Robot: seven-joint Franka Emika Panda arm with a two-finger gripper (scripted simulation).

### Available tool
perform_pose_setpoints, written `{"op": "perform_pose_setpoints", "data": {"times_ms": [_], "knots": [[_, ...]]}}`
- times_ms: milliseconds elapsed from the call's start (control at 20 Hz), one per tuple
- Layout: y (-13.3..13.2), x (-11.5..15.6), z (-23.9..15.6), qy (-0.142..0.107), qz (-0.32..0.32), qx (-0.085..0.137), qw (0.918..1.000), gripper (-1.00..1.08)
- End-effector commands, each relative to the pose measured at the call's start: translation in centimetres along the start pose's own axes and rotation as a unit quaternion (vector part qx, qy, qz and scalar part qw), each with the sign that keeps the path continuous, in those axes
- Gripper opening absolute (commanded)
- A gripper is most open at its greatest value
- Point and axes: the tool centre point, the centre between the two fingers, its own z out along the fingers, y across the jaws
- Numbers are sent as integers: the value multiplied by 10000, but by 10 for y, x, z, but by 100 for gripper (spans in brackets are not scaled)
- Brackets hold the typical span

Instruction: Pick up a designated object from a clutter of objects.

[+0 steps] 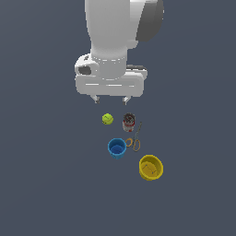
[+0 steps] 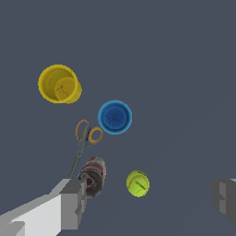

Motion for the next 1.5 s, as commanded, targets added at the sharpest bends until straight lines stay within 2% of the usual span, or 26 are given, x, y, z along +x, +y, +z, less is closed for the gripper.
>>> {"op": "perform_pose_setpoints", "data": {"times_ms": [0, 400, 800, 1100, 1450], "knots": [[0, 0, 0, 0, 0, 0, 10000, 100], [7, 2, 2, -76, -69, -89, 9999, 100], [8, 1, 9, -76, -21, -80, 9999, 100], [11, -6, 33, -78, 173, -51, 9998, 100], [18, -26, 82, -84, 584, 4, 9983, 100]]}}
